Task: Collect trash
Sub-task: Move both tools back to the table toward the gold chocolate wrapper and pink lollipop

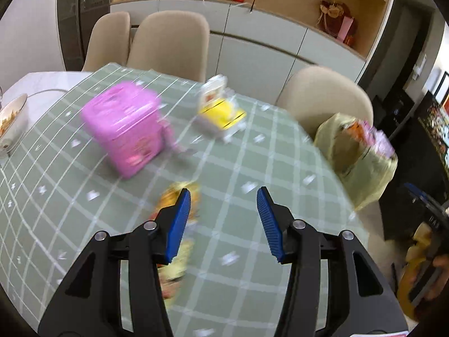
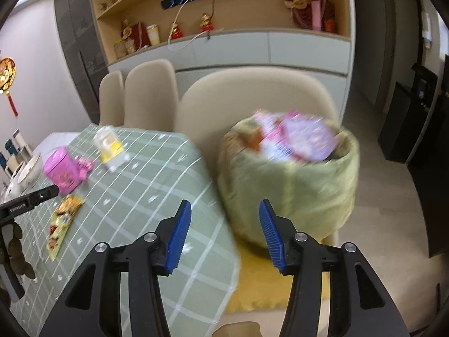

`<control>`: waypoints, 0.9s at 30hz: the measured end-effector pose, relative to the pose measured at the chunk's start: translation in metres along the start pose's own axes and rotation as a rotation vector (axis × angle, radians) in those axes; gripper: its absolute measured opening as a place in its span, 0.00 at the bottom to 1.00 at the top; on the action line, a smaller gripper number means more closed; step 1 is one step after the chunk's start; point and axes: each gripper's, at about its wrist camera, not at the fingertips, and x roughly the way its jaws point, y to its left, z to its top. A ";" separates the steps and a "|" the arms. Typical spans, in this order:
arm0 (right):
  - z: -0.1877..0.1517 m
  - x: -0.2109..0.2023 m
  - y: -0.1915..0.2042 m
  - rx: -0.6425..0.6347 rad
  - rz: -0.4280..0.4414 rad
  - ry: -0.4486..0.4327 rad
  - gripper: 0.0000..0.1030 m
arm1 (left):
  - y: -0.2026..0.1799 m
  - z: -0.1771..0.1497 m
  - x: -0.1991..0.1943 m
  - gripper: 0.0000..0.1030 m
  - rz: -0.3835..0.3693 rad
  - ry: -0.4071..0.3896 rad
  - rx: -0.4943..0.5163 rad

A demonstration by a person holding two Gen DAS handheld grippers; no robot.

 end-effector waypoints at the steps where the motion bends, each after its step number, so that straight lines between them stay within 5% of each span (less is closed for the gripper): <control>1: -0.003 -0.001 0.008 -0.001 0.007 0.004 0.46 | 0.013 -0.005 -0.001 0.45 -0.002 0.002 0.004; 7: -0.016 0.016 0.064 -0.072 0.064 0.045 0.47 | 0.064 -0.014 -0.003 0.45 -0.050 -0.025 0.019; 14: -0.026 0.057 0.138 -0.191 0.133 0.105 0.47 | 0.087 -0.025 0.005 0.45 -0.036 0.035 0.009; 24: 0.007 0.120 0.242 -0.294 0.297 0.142 0.46 | 0.111 -0.032 0.008 0.46 -0.032 0.072 0.002; 27: 0.013 0.134 0.267 -0.351 0.281 0.141 0.46 | 0.128 -0.034 0.002 0.46 -0.046 0.060 -0.019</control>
